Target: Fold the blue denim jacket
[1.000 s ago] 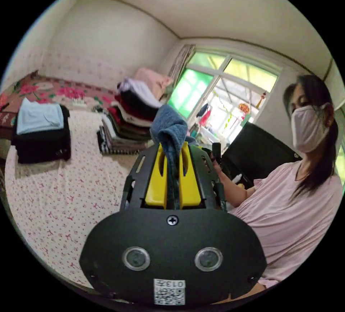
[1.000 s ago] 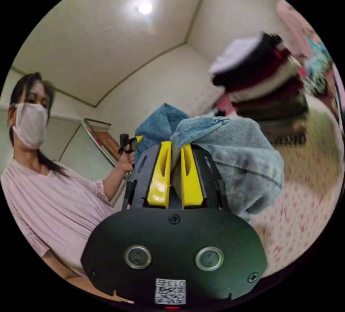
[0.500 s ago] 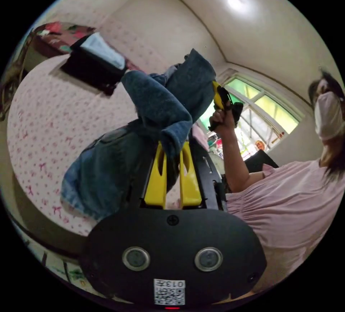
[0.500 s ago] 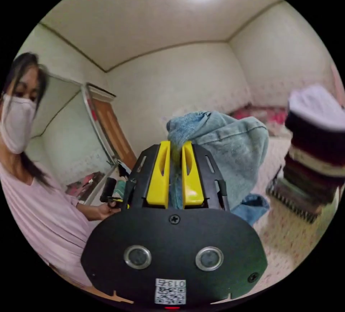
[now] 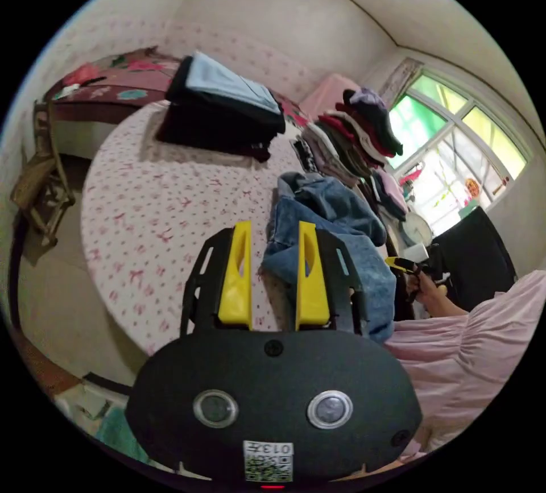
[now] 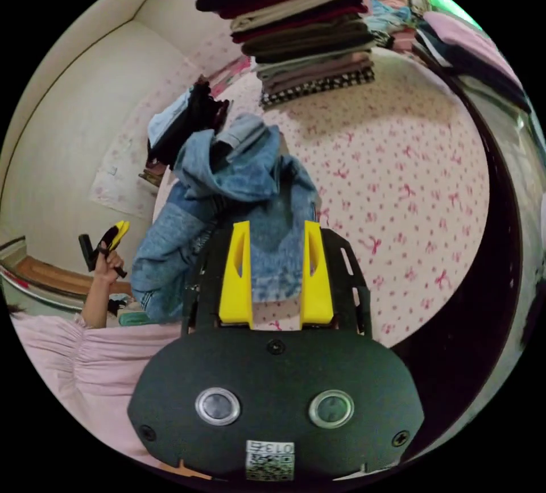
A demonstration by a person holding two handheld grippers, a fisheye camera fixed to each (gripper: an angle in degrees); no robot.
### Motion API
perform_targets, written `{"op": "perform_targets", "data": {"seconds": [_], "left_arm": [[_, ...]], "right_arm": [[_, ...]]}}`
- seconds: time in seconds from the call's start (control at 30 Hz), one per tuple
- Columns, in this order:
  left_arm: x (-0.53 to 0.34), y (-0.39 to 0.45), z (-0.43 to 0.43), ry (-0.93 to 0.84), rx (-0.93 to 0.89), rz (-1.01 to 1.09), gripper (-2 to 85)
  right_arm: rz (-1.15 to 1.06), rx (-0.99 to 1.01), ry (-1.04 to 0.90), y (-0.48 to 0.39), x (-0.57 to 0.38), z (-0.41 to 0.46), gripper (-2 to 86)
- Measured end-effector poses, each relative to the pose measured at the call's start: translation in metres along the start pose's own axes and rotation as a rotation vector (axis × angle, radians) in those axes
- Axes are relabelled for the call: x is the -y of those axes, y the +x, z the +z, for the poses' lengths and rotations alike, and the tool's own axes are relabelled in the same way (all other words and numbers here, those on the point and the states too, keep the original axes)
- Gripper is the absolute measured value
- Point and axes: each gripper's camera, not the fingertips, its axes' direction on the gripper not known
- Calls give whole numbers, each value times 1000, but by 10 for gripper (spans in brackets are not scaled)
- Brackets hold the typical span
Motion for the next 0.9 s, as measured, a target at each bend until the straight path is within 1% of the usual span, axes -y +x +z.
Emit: {"op": "perform_targets", "data": {"seconds": [0.07,0.13,0.23,0.27,0.3,0.33,0.4,0.43,0.47,0.5,0.57,0.6,0.63,0.73,0.77,0.83,0.87,0.9], "left_arm": [[39,-7,67,-124,-116,30,133],[60,-7,113,-205,-181,41,142],[79,2,174,-340,-214,39,164],[81,9,191,-394,-215,49,168],[81,14,199,-427,-202,63,165],[78,21,212,-488,-172,88,158],[72,23,221,-522,-198,78,113],[68,19,218,-506,-251,35,85],[65,15,209,-470,-267,-2,66],[64,14,202,-445,-278,-12,61],[66,17,159,-294,-366,-24,49],[68,20,145,-256,-392,-22,48],[72,29,115,-185,-418,11,46],[81,63,29,-46,-361,183,45],[80,72,-4,14,-336,207,46],[74,80,-47,107,-300,215,47],[67,82,-68,158,-266,204,48],[63,83,-74,172,-239,192,49]], "right_arm": [[81,24,-14,7,-18,13,152],[145,54,-32,11,-31,26,163],[207,-2,-83,13,-40,48,174],[223,10,-93,14,-41,51,171],[241,77,-119,14,-39,58,154],[247,88,-131,13,-37,61,140],[159,102,-183,-3,-27,69,57],[122,130,-171,-11,-22,69,46],[99,128,-165,-16,-19,68,41],[32,109,-137,-29,-11,62,35],[-68,97,-53,-49,1,40,29],[-139,111,-12,-61,11,21,26],[-200,94,16,-75,22,1,25],[-336,48,126,-102,43,-46,24],[-386,42,185,-111,55,-71,24],[-480,-16,309,-127,78,-117,26],[-497,-32,338,-130,84,-126,27],[-528,-57,385,-137,97,-142,29]]}}
